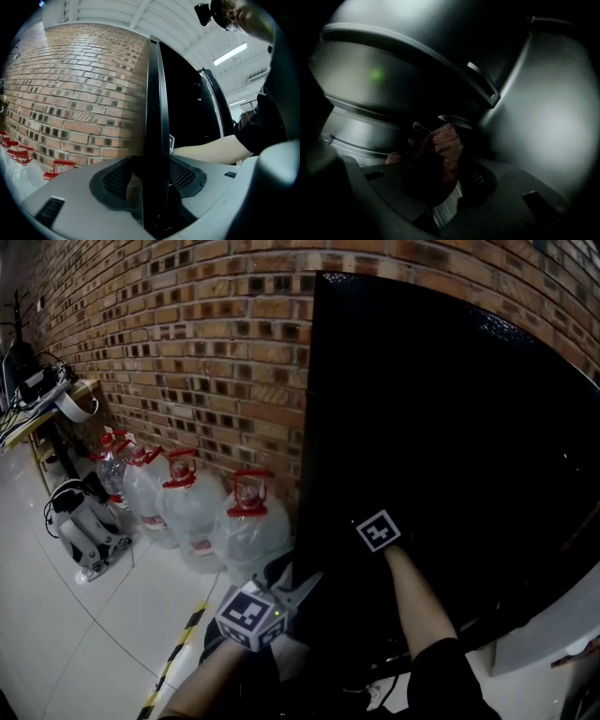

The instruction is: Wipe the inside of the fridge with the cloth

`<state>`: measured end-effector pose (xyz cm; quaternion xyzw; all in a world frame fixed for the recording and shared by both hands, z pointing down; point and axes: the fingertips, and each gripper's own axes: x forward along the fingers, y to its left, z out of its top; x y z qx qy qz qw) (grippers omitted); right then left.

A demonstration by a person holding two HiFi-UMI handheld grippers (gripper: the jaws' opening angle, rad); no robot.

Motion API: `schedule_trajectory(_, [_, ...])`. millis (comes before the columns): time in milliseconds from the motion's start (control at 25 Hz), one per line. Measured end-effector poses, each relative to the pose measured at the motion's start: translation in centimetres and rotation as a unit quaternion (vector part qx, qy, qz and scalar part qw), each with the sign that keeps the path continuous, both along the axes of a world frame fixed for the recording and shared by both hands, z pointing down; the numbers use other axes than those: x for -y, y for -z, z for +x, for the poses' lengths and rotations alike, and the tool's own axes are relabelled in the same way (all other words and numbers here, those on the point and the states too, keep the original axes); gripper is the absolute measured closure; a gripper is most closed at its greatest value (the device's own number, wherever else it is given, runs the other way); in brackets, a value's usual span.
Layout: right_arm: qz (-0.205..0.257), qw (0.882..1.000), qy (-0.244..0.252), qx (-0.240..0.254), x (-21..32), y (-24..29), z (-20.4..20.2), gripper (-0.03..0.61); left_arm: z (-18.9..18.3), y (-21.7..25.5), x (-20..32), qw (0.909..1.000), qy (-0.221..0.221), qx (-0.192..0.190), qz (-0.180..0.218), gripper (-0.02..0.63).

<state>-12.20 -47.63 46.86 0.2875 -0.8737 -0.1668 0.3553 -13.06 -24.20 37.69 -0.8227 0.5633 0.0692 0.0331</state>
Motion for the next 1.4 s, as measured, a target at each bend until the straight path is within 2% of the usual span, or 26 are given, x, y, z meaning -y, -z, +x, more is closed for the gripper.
schedule_trajectory(320, [0.011, 0.999, -0.051, -0.007, 2.8, 0.0, 0.3, 0.5, 0.1, -0.2, 0.1, 1.0, 0.001, 0.005, -0.001, 0.374])
schedule_trajectory(640, [0.025, 0.998, -0.058, 0.0, 3.2, 0.8, 0.4, 0.5, -0.1, -0.2, 0.2, 1.0, -0.005, -0.005, -0.001, 0.371])
schedule_trajectory(800, [0.004, 0.995, -0.073, 0.063, 1.8, 1.6, 2.4, 0.502, 0.1, -0.2, 0.0, 0.9998, -0.013, 0.0, -0.013, 0.364])
schedule_trajectory(920, [0.013, 0.989, -0.08, 0.124, -0.3, 3.9, 4.4, 0.502, 0.1, 0.4, 0.0, 0.9998, -0.007, 0.011, -0.013, 0.365])
schedule_trajectory(1120, [0.049, 0.975, -0.087, 0.198, -3.8, 8.5, 7.5, 0.502, -0.2, 3.8, -0.7, 0.9996, 0.012, -0.004, 0.027, 0.365])
schedule_trajectory(1280, [0.096, 0.966, -0.058, 0.234, -7.0, 14.5, 7.7, 0.502, -0.4, 5.4, -0.8, 0.9986, 0.023, -0.022, 0.042, 0.365])
schedule_trajectory(1400, [0.135, 0.956, -0.049, 0.255, -7.6, 19.3, 7.4, 0.502, -0.4, 6.9, -0.7, 0.9979, 0.028, -0.03, 0.051, 0.365])
